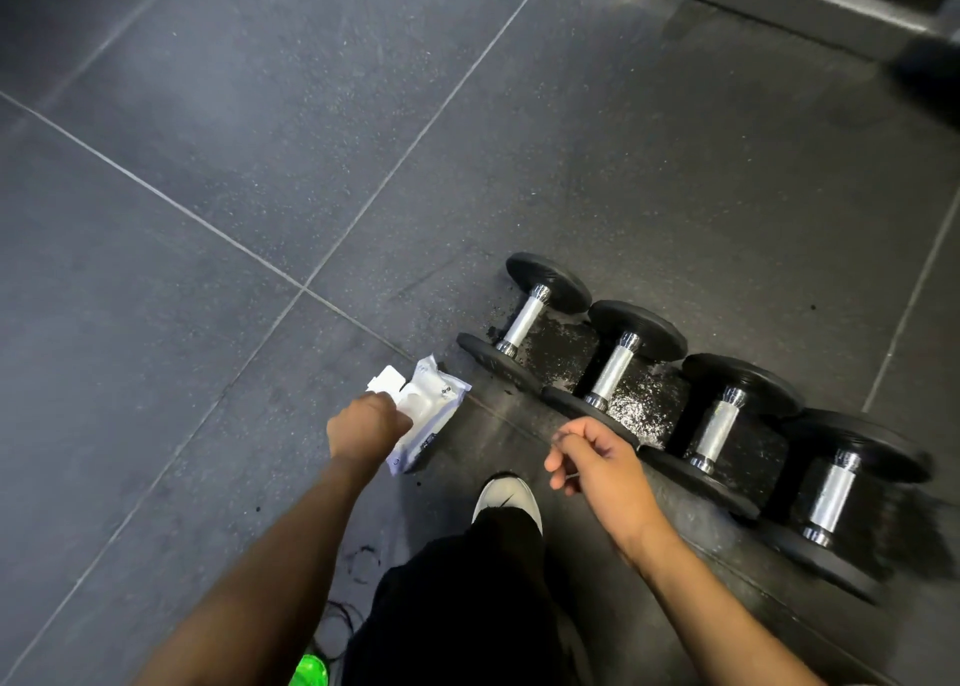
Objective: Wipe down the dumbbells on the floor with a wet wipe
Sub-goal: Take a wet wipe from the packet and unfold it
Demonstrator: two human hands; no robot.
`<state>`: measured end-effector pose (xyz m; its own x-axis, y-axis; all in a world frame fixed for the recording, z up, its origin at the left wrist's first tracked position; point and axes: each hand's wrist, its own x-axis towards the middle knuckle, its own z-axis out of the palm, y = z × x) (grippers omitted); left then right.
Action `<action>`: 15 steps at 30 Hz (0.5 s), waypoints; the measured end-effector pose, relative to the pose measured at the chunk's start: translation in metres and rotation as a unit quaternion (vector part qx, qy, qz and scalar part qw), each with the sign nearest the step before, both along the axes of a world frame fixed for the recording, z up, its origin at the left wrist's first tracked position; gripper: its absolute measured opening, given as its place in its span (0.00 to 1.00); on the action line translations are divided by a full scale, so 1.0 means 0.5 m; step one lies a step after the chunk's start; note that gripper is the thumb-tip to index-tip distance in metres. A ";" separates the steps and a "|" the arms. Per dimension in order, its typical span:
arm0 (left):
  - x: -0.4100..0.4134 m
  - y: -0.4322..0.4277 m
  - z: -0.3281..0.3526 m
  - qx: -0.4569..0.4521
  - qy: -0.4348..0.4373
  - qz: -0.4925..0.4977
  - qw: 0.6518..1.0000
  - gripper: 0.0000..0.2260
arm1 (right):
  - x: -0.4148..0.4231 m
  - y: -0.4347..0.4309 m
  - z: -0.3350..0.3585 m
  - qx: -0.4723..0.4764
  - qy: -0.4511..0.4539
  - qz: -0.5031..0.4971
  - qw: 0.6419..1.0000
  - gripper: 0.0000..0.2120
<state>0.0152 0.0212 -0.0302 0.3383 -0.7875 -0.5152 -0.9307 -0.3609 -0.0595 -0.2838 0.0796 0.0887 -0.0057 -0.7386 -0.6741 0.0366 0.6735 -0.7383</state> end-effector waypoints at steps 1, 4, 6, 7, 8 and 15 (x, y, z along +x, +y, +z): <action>0.004 0.000 0.015 -0.004 0.015 0.015 1.000 0.10 | -0.002 0.002 0.008 -0.003 -0.003 -0.002 1.000 0.09; 0.013 -0.007 0.067 -0.065 0.145 0.118 0.980 0.08 | -0.008 0.010 0.035 -0.016 -0.006 -0.006 1.000 0.09; 0.009 -0.016 0.115 -0.098 0.254 0.172 0.947 0.09 | -0.013 0.017 0.058 -0.021 -0.007 -0.013 1.000 0.09; 0.006 -0.021 0.141 -0.107 0.300 0.188 0.929 0.09 | -0.016 0.018 0.067 -0.025 -0.009 -0.014 1.000 0.08; 0.000 -0.028 0.173 -0.115 0.345 0.203 0.909 0.07 | -0.020 0.020 0.081 -0.030 -0.012 -0.015 0.999 0.08; -0.115 -0.069 0.447 -0.076 0.603 0.198 0.769 0.09 | -0.067 0.036 0.220 -0.085 -0.022 -0.038 0.995 0.08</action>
